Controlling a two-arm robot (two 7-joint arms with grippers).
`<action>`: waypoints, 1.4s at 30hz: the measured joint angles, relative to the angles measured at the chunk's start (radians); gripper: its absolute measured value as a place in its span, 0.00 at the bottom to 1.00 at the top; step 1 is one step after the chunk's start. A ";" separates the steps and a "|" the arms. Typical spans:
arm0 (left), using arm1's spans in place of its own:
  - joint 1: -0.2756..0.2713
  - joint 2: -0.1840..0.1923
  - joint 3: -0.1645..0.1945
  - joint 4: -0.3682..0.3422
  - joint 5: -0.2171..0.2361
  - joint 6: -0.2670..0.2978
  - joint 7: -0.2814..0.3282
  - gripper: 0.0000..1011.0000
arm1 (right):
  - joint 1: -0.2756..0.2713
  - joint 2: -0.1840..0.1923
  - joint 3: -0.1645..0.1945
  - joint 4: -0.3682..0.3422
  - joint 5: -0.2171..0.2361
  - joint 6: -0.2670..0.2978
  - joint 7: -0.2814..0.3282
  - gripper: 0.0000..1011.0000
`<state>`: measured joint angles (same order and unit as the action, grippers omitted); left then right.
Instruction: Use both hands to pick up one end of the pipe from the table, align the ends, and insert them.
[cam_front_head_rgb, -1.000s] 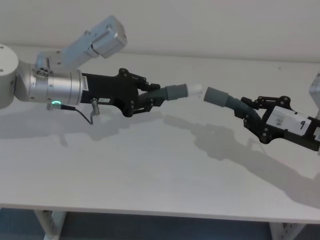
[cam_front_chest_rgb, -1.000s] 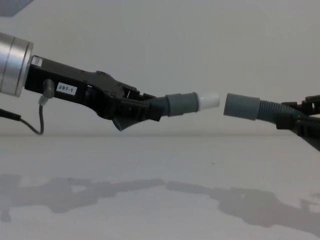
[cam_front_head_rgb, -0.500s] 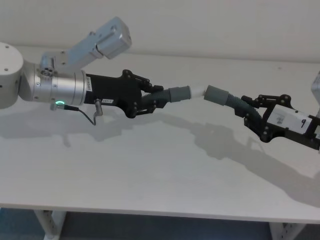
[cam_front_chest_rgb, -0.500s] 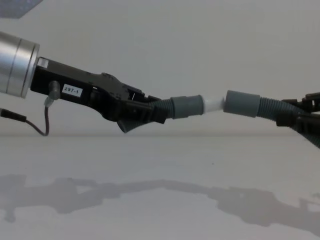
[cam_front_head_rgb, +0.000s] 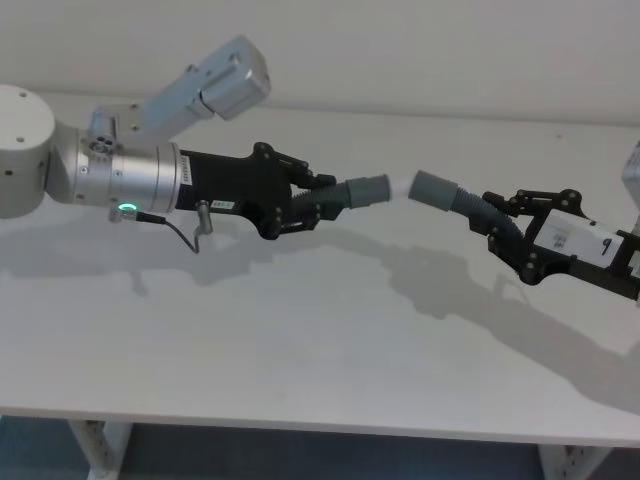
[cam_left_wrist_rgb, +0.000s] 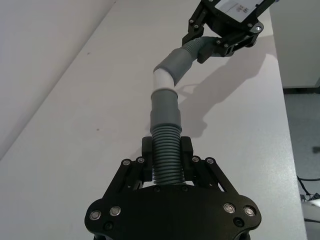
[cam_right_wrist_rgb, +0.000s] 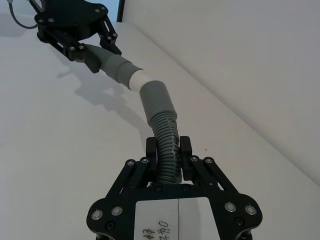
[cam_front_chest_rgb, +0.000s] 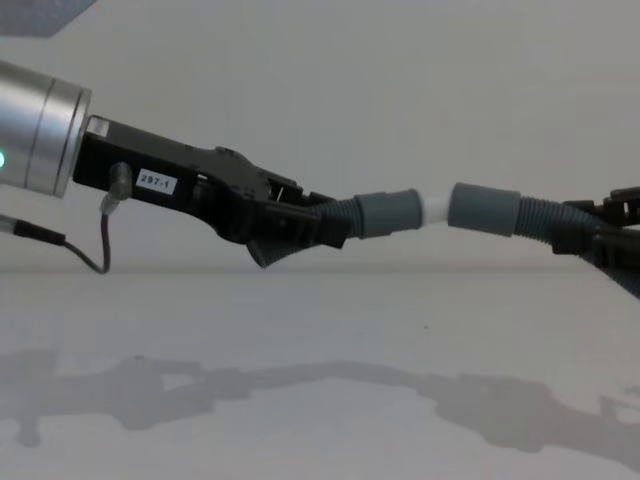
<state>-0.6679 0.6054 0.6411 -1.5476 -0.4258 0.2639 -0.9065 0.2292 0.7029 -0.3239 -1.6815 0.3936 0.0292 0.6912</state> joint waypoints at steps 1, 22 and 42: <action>0.000 0.000 0.001 0.000 -0.001 -0.001 0.000 0.31 | 0.000 0.001 -0.001 0.000 0.000 0.000 -0.001 0.26; -0.009 0.012 0.018 -0.009 -0.019 -0.006 -0.004 0.31 | 0.015 0.014 -0.021 0.013 0.008 -0.013 -0.005 0.26; -0.041 0.040 0.056 -0.003 -0.031 0.018 -0.064 0.31 | 0.045 0.030 -0.034 0.054 0.015 -0.139 0.055 0.26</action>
<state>-0.7089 0.6454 0.6971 -1.5501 -0.4565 0.2821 -0.9700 0.2745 0.7327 -0.3575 -1.6274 0.4082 -0.1098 0.7460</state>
